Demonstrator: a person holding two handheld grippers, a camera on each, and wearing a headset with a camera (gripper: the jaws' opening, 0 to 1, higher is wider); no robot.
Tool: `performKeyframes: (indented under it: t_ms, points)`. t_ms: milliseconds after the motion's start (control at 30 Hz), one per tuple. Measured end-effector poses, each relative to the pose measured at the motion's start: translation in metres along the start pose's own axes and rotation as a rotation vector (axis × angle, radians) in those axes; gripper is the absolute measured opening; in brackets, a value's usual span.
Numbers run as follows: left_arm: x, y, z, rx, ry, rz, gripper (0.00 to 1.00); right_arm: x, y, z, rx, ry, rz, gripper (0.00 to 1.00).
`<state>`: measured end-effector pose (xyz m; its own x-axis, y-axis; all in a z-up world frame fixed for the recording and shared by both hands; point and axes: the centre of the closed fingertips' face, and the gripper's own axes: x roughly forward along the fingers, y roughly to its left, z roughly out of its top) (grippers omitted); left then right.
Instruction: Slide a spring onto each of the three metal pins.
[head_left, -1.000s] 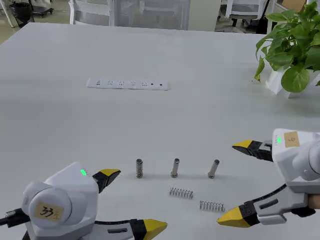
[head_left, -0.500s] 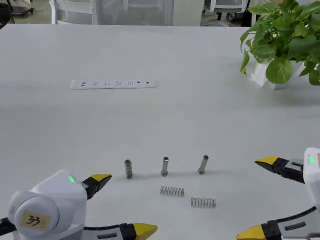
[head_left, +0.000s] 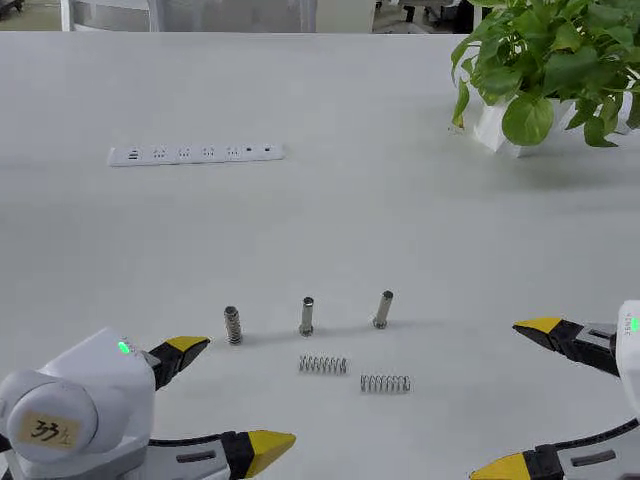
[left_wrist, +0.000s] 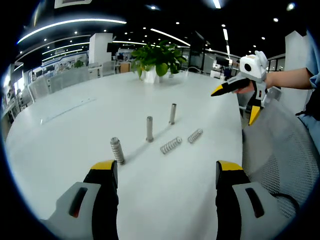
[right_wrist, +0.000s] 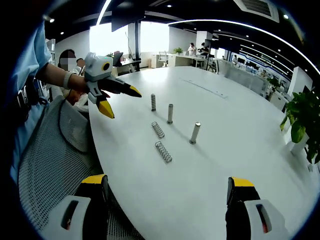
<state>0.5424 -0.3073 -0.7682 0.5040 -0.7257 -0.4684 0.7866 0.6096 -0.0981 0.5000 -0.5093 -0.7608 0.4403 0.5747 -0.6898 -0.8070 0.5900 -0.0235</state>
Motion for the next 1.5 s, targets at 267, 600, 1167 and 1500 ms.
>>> performKeyframes:
  t_ms: [267,600,1167,1500]
  points:
    - [0.014,0.000,0.008,0.060,-0.029,-0.048,0.66,0.002,0.007,-0.005,0.042,-0.008,-0.009,0.99]
    - [0.051,-0.009,0.000,0.192,0.021,-0.106,0.37,-0.003,0.011,-0.018,0.105,-0.010,-0.031,0.98]
    - [0.083,-0.017,-0.016,0.152,0.061,-0.140,0.23,-0.010,0.016,-0.033,0.166,0.006,-0.055,0.96]
    - [0.077,-0.022,-0.019,0.133,0.053,-0.125,0.18,-0.008,0.017,-0.031,0.169,0.006,-0.047,0.96]
